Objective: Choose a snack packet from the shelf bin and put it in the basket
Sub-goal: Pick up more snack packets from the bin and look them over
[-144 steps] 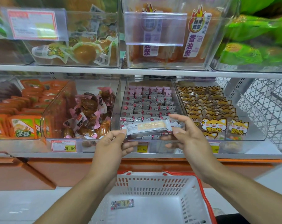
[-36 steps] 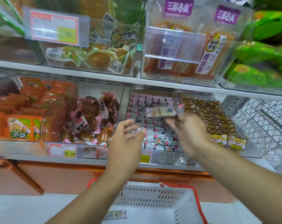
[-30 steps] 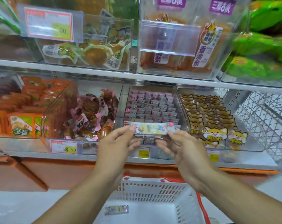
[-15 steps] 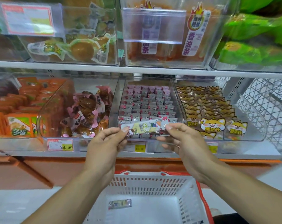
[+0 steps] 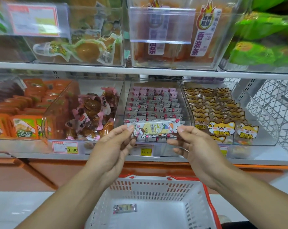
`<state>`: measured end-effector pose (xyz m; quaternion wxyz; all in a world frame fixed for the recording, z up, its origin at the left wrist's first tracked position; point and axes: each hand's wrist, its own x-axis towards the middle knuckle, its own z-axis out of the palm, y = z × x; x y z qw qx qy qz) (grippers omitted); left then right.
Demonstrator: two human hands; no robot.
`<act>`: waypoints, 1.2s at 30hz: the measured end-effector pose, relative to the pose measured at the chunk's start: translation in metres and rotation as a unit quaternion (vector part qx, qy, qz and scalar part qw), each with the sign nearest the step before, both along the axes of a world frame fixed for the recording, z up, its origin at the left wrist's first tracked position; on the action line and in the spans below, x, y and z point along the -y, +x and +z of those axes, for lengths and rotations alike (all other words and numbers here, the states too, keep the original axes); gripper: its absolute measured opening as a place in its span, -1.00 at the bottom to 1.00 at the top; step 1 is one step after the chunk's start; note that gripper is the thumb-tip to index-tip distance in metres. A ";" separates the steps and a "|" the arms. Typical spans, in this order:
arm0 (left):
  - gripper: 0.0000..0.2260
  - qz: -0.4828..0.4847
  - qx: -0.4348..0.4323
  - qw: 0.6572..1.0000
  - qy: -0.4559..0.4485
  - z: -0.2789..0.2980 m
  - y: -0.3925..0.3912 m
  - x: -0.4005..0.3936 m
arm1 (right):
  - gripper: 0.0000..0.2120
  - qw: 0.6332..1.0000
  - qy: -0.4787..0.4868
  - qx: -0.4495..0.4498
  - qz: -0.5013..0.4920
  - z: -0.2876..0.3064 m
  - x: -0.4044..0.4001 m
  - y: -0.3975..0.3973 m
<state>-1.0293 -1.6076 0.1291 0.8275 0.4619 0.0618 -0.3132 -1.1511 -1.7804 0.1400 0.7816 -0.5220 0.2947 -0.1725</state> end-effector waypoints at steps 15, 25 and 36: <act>-0.63 -0.007 0.070 0.997 0.022 -0.001 -0.004 -0.002 | -0.45 0.924 -0.350 0.013 0.152 0.003 -0.004 -0.007; -0.67 -0.022 0.098 0.995 0.005 0.002 -0.005 -0.002 | -0.76 0.949 -0.290 0.017 0.120 0.004 -0.004 -0.006; -0.72 -0.145 0.250 0.951 0.112 0.001 -0.014 -0.003 | -0.56 0.982 -0.134 0.027 0.127 0.005 0.000 0.000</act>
